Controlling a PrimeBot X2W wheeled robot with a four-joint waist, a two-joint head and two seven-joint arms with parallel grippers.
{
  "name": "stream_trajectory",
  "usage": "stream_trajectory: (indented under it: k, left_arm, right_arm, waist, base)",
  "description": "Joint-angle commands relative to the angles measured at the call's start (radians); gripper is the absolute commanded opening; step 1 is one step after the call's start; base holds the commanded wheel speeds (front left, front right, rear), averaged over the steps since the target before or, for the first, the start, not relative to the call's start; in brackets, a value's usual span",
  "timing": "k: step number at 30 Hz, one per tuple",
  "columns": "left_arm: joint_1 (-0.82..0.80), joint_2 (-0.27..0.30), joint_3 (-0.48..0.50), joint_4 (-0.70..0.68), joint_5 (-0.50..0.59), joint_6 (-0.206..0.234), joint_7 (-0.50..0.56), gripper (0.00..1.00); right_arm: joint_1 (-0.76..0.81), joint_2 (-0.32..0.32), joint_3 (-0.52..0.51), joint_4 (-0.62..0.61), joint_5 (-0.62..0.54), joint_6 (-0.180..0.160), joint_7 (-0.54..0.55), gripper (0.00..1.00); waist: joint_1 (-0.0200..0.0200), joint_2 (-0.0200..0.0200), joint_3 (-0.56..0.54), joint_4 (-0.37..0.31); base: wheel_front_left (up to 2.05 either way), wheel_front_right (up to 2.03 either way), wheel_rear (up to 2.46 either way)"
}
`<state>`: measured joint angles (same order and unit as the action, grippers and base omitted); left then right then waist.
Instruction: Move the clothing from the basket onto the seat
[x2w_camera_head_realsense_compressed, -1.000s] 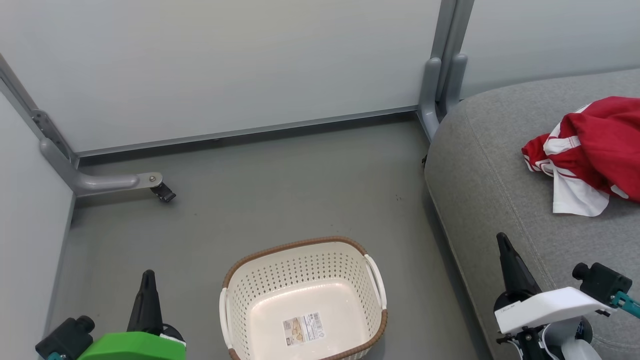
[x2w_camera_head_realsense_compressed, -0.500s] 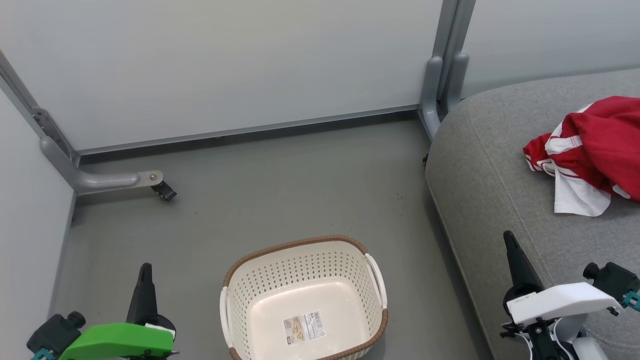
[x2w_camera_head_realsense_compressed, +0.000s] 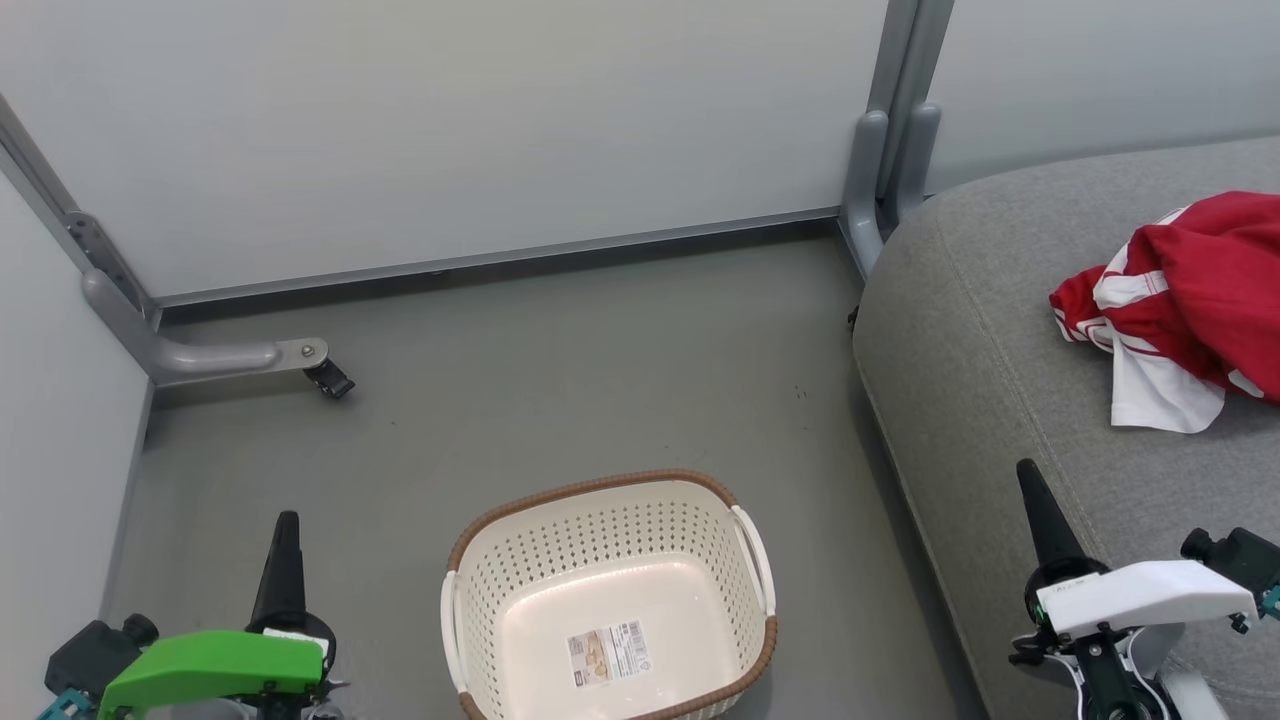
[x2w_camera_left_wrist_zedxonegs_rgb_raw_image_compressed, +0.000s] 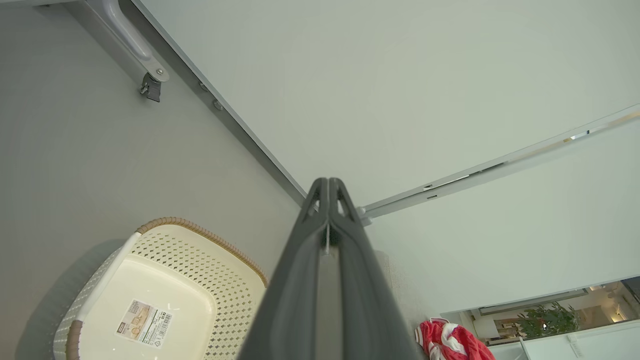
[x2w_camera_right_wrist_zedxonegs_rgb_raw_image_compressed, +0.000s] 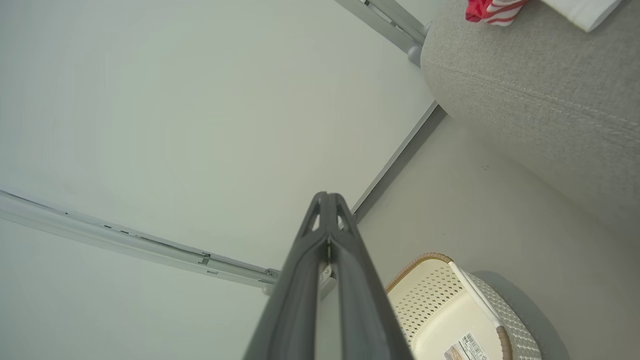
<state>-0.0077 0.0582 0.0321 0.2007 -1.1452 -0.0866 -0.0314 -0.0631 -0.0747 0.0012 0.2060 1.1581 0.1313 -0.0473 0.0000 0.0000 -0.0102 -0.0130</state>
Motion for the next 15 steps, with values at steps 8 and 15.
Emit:
stream_trajectory:
  k: [8, 15]
  left_arm:
    - [-0.042, 0.010, 0.015, 0.003, -0.097, -0.012, 0.024, 0.00]
    - [-0.052, 0.010, 0.023, 0.010, -0.159, -0.018, 0.041, 0.00]
  right_arm:
    - [-0.025, -0.006, -0.018, 0.003, 0.097, -0.001, 0.026, 0.00]
    - [-0.030, -0.006, -0.028, 0.009, 0.158, -0.001, 0.043, 0.00]
  waist:
    - [0.0000, 0.0000, 0.002, 0.002]
    - [0.0000, 0.0000, 0.003, 0.003]
  base:
    - [0.00, 0.00, 0.00]
    - [0.00, 0.00, 0.00]
